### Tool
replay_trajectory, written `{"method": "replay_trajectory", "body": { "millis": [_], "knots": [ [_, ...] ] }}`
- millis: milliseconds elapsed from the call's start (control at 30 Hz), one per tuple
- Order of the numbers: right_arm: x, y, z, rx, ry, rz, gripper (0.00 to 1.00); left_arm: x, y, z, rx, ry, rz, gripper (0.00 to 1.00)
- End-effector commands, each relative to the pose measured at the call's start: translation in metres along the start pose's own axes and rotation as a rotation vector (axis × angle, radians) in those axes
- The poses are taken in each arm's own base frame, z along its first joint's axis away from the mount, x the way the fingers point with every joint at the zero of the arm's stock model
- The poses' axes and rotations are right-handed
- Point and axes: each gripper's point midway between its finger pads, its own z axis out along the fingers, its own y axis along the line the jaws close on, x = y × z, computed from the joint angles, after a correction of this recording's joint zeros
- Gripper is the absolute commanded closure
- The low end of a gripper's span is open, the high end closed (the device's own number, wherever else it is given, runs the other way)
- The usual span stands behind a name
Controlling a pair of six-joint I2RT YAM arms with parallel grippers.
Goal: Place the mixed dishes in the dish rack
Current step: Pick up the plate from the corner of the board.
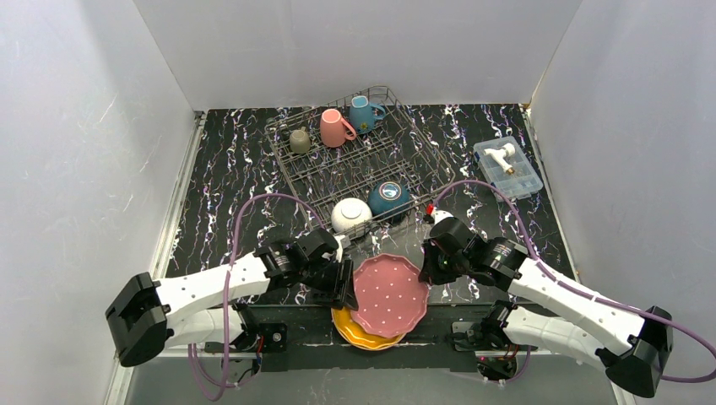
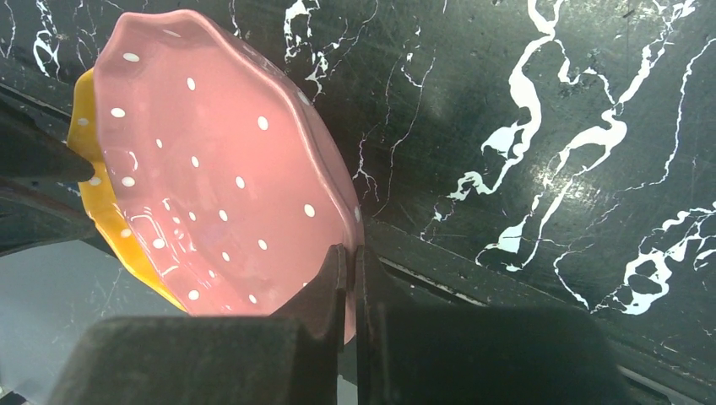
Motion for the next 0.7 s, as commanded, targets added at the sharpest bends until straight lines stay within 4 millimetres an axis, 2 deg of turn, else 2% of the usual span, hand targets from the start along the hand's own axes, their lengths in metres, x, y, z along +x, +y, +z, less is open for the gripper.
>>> {"method": "replay_trajectory", "body": {
  "millis": [0,400,667],
  "knots": [
    [-0.033,0.031,-0.022,-0.119,-0.120,0.023,0.99,-0.007,-0.006,0.007,0.006,-0.015,0.006,0.52],
    [-0.029,0.025,-0.031,-0.118,-0.139,0.044,0.99,-0.012,0.002,0.024,-0.029,-0.012,-0.024,0.68],
    [-0.025,0.024,-0.033,-0.129,-0.146,0.057,0.99,-0.014,0.007,0.033,-0.052,-0.009,-0.039,0.74]
  ]
}}
